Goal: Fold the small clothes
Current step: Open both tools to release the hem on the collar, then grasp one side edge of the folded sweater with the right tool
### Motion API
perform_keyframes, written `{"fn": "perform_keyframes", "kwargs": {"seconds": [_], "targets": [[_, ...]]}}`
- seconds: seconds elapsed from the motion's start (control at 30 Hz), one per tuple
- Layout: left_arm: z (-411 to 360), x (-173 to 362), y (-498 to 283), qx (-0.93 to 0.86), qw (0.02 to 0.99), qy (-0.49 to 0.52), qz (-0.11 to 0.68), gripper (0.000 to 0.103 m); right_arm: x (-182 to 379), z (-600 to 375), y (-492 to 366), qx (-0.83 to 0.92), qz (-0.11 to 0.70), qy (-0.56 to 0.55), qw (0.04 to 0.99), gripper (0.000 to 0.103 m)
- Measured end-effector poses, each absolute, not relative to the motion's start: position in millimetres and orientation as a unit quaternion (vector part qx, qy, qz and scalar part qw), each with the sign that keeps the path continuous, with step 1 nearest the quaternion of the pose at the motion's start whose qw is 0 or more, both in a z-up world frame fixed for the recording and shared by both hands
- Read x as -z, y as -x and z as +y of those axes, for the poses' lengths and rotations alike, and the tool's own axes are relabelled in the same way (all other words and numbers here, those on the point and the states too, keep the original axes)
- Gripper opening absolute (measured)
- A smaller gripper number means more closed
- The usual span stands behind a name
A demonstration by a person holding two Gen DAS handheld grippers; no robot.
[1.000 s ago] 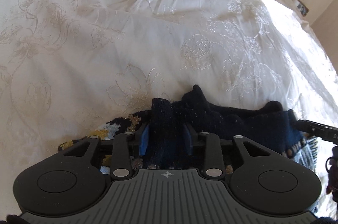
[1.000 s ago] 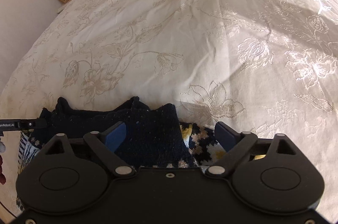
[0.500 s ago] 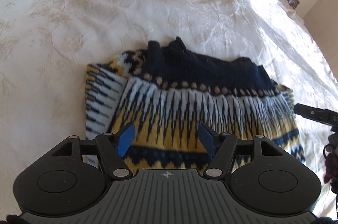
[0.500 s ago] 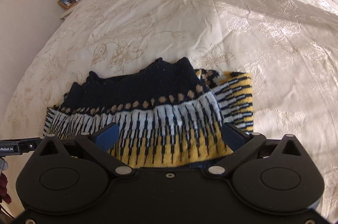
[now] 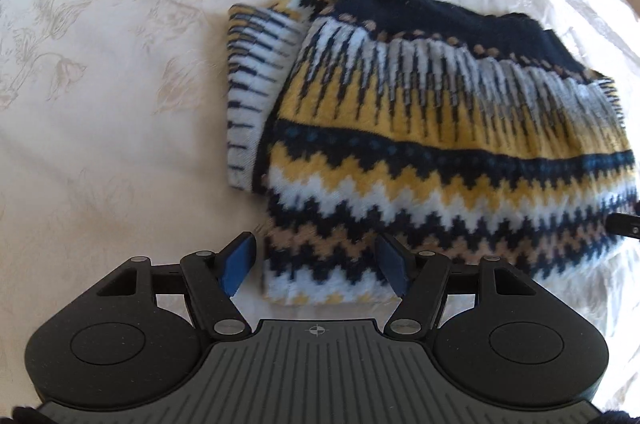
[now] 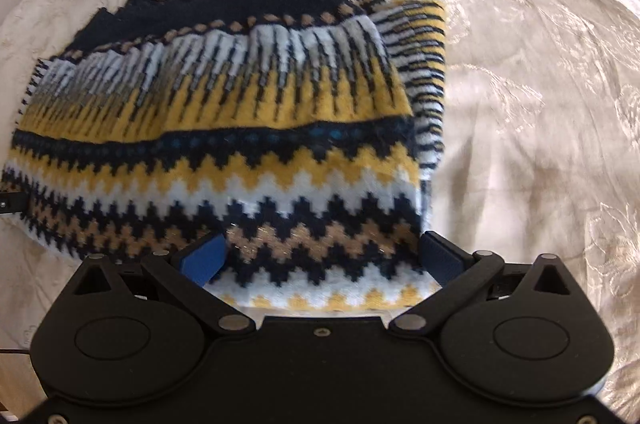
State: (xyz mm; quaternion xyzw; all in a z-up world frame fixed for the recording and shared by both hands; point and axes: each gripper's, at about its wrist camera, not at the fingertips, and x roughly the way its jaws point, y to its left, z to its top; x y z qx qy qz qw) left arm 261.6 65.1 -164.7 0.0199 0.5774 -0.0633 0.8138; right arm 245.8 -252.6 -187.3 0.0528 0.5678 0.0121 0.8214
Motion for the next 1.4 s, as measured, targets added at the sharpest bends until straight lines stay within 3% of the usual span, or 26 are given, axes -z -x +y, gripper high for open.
{"fn": "perform_keyframes", "kwargs": {"seconds": [0.5,1.4], "targets": [[64,138,-227,0.069,0.817,0.085,0.566,0.066,178,-317,-198,0.023,0.529,-0.237,0.815,0.103],[-58,142,-305,0.076,0.815,0.012,0.575,0.066,173,-357,-212,-0.002,0.507,-0.306,0.806,0.103]]}}
